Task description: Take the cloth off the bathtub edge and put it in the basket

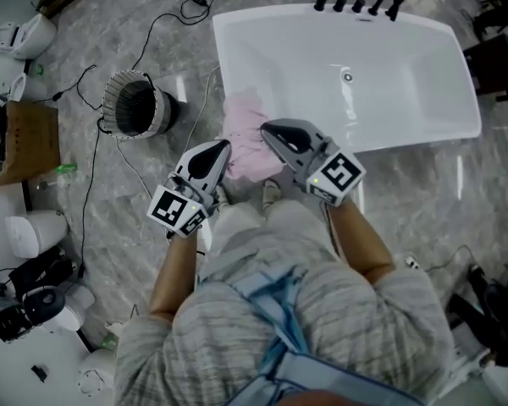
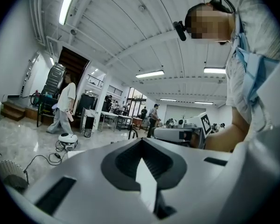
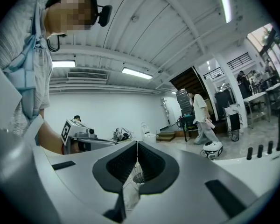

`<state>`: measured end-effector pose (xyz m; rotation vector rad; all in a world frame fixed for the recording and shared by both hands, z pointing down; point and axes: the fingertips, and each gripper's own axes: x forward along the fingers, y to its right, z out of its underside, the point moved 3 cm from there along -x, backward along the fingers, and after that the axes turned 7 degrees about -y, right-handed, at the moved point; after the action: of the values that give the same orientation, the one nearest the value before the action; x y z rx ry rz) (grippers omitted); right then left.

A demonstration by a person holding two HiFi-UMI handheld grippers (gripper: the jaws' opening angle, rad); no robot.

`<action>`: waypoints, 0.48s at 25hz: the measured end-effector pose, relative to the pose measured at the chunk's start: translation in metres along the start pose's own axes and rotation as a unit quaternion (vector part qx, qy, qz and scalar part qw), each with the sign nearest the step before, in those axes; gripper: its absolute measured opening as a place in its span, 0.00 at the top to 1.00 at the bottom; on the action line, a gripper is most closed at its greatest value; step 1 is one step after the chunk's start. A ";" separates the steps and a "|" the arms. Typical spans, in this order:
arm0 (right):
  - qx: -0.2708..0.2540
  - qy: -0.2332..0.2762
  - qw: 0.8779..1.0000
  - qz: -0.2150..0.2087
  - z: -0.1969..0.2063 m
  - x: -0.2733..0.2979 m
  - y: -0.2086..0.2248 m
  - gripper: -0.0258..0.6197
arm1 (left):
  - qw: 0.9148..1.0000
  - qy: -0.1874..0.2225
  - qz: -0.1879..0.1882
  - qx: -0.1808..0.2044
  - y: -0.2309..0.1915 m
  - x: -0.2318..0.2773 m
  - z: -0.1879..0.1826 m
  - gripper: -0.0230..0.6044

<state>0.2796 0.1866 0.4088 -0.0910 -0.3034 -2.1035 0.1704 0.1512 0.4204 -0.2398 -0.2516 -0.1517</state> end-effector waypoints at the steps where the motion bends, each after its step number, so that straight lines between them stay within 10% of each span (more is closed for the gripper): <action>1: -0.003 -0.004 1.000 -0.011 0.003 0.000 -0.002 0.95 | 1.000 -0.005 0.001 0.001 -0.001 0.003 0.004 0.96; 12: -0.015 -0.074 0.995 -0.063 0.066 0.023 0.011 0.88 | 0.997 -0.048 0.059 0.026 -0.022 0.028 0.045 0.94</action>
<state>0.2730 0.1784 0.4787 -0.2515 -0.3750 -2.2305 0.1831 0.1380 0.4749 -0.2094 -0.3364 -0.0162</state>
